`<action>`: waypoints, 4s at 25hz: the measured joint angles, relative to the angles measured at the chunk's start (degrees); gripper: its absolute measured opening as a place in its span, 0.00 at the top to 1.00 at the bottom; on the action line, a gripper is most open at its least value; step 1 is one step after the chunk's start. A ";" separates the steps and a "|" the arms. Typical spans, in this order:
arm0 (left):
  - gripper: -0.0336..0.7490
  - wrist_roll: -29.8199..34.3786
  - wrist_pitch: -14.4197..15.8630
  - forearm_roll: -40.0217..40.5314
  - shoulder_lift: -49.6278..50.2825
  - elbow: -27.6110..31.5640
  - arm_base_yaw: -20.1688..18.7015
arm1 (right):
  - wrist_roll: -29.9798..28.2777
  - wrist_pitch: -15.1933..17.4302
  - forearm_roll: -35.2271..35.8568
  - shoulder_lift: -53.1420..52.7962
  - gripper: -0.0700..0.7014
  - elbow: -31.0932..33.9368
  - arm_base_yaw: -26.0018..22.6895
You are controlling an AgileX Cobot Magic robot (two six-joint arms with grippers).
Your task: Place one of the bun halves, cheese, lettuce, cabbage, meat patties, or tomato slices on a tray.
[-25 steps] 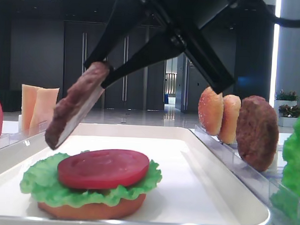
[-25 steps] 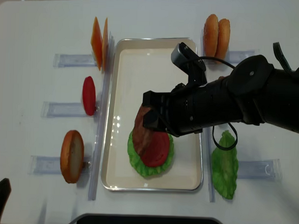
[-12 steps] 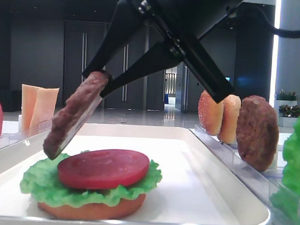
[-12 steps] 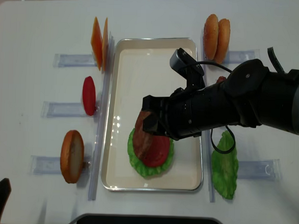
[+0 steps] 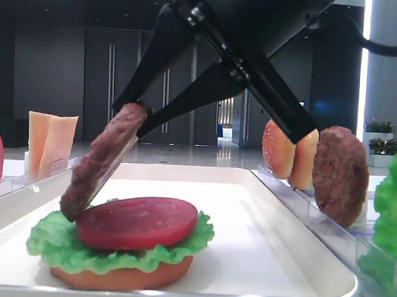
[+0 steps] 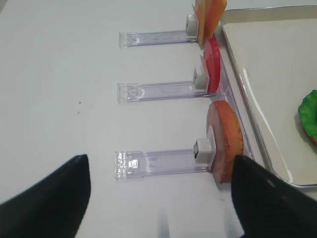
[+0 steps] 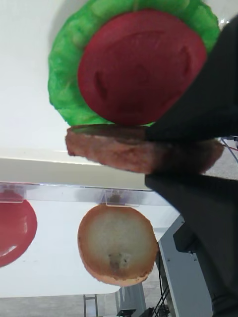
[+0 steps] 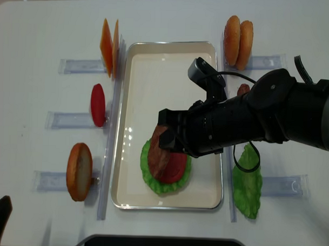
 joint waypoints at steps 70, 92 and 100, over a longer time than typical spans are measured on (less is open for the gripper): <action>0.07 0.00 0.00 0.00 0.00 0.00 0.00 | 26.26 2.11 -36.47 -3.39 0.30 -2.78 -2.83; 0.07 0.00 0.00 0.00 0.00 0.00 0.00 | 49.93 32.98 -72.16 -3.98 0.31 -26.11 -4.53; 0.07 0.00 0.00 0.00 0.00 0.00 0.00 | 45.35 35.51 -72.27 -8.06 0.31 -26.39 -13.33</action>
